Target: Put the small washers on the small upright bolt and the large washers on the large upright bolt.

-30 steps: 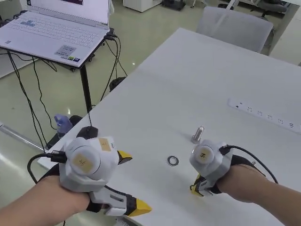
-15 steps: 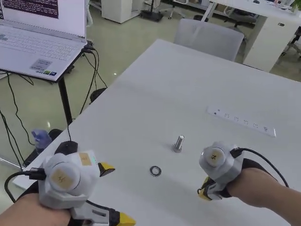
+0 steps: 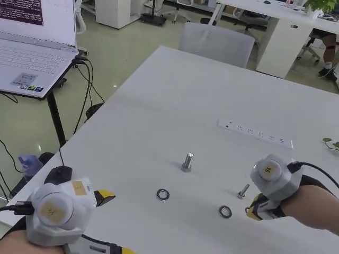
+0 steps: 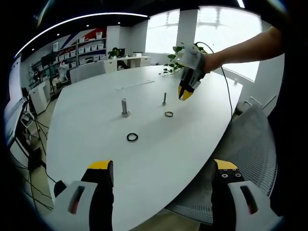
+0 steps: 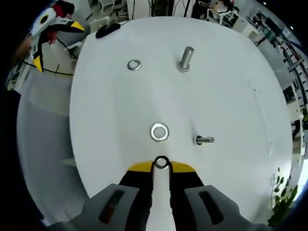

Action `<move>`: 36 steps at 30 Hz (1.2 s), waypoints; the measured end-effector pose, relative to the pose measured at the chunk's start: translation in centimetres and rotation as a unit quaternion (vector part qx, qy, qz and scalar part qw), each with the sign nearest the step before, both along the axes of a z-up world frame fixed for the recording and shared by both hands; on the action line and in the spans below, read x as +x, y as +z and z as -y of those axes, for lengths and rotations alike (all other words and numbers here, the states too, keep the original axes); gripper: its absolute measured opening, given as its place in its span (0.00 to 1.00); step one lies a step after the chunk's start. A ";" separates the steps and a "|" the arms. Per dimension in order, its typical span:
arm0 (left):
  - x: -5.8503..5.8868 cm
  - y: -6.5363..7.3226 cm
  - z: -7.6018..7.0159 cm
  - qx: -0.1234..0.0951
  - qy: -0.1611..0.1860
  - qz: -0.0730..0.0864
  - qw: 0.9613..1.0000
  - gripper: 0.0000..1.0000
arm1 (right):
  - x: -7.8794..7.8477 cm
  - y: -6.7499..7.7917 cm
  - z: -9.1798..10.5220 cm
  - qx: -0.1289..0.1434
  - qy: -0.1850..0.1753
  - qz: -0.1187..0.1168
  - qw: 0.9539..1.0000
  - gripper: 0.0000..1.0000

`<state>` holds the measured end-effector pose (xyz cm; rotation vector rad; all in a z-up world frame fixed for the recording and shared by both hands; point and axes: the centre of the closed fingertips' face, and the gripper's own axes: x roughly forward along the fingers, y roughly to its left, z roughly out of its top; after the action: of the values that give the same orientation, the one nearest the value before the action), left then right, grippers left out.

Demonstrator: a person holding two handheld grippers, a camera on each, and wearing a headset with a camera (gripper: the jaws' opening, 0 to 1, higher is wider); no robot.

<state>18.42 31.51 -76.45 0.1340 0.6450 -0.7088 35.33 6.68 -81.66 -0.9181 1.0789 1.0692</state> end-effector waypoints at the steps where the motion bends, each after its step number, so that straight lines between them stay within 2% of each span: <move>1: 0.0 0.0 0.0 -0.001 0.000 -0.001 1.000 0.84 | 0.1 0.0 0.3 -0.001 -0.002 0.000 1.000 0.12; 6: 0.0 -0.2 -0.1 -0.002 0.002 -0.004 1.000 0.84 | 1.7 0.8 1.4 -0.004 -0.012 0.008 1.000 0.12; 10: -0.1 -0.4 0.0 0.001 0.000 -0.007 1.000 0.85 | 2.9 1.7 1.1 0.008 -0.024 0.012 1.000 0.12; 18: -0.2 -0.7 0.4 0.001 -0.004 -0.011 1.000 0.85 | 4.7 2.5 0.1 0.014 -0.020 0.021 0.999 0.12; 29: 0.4 -0.6 0.1 0.004 -0.002 -0.011 1.000 0.85 | 6.4 1.4 -0.3 0.009 -0.018 0.017 1.000 0.12; 36: 0.6 -0.6 0.2 -0.001 -0.003 -0.012 1.000 0.87 | 7.1 1.0 -0.9 0.011 -0.019 0.015 1.000 0.12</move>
<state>19.01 31.34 -77.01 0.1263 0.6677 -0.7183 42.41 7.58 -80.67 -0.8904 1.0543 1.0316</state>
